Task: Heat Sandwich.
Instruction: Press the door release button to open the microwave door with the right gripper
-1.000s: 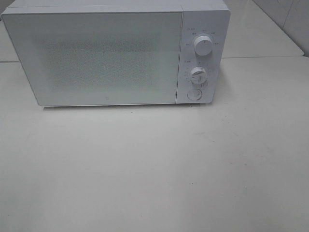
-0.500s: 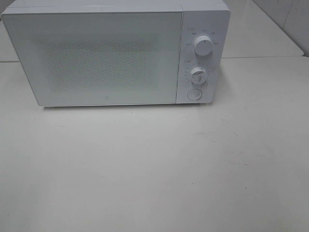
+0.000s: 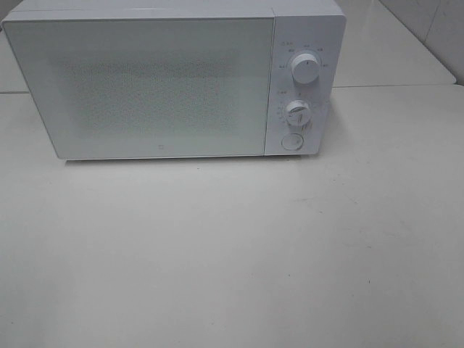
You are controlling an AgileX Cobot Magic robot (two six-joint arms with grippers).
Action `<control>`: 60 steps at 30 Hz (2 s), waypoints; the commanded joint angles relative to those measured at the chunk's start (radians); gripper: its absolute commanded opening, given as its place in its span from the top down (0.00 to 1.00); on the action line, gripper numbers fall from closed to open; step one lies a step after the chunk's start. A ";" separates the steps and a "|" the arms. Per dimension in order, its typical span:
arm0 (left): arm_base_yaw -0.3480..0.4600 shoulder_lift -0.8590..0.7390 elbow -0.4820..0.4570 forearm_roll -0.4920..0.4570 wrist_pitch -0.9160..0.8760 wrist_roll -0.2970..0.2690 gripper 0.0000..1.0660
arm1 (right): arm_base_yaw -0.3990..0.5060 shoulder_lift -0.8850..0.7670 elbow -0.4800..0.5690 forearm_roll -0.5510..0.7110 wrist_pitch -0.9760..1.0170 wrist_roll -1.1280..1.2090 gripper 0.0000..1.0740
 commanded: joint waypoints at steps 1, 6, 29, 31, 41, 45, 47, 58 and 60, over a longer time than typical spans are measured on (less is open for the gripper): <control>-0.002 -0.016 0.003 -0.001 -0.010 -0.001 0.08 | -0.015 -0.027 0.006 -0.002 -0.006 0.007 0.29; -0.002 -0.016 0.003 -0.001 -0.010 -0.001 0.08 | -0.015 -0.027 0.006 -0.002 -0.006 0.008 0.29; -0.002 -0.016 0.003 -0.001 -0.010 -0.001 0.08 | -0.015 0.030 -0.025 0.005 -0.137 0.013 0.29; -0.002 -0.016 0.003 -0.001 -0.010 -0.001 0.08 | -0.015 0.062 -0.025 0.006 -0.174 0.013 0.29; -0.002 -0.016 0.003 -0.001 -0.010 -0.001 0.08 | -0.015 0.251 -0.023 0.006 -0.369 0.013 0.29; -0.002 -0.016 0.003 -0.001 -0.010 -0.001 0.08 | -0.015 0.328 -0.023 0.005 -0.452 0.013 0.29; -0.002 -0.016 0.003 -0.001 -0.010 -0.001 0.08 | -0.015 0.386 -0.020 0.006 -0.520 0.013 0.29; -0.002 -0.016 0.003 -0.001 -0.010 -0.001 0.08 | -0.015 0.590 -0.017 0.006 -0.705 0.013 0.29; -0.002 -0.016 0.003 -0.001 -0.010 -0.001 0.08 | -0.015 0.631 -0.017 0.006 -0.737 0.013 0.29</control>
